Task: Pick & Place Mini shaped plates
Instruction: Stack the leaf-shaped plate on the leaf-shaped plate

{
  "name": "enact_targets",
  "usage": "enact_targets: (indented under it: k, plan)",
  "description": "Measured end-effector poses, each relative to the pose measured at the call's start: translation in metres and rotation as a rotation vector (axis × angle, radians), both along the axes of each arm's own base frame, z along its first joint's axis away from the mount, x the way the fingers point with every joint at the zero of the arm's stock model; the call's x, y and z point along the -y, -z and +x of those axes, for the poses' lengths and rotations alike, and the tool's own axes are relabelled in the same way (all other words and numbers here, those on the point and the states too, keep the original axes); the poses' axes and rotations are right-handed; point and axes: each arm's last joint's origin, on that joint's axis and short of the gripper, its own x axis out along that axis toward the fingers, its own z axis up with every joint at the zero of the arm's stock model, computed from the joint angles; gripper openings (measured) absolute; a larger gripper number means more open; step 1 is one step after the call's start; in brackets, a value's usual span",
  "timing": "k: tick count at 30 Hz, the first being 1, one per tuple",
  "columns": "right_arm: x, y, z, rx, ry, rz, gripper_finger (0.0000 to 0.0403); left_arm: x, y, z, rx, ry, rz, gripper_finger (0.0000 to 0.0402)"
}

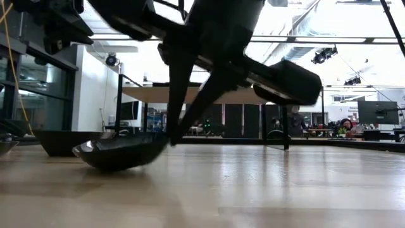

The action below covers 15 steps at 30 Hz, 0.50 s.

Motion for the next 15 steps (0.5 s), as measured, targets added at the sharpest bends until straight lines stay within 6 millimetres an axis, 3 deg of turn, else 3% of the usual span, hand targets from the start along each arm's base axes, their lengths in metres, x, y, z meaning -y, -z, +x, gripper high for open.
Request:
enact_targets:
  k: [15]
  plan:
    - [0.050, -0.076, -0.004, 0.137, -0.033, -0.203, 0.0000, 0.001, 0.000, 0.000, 0.001, 0.020, -0.011, 0.0085]
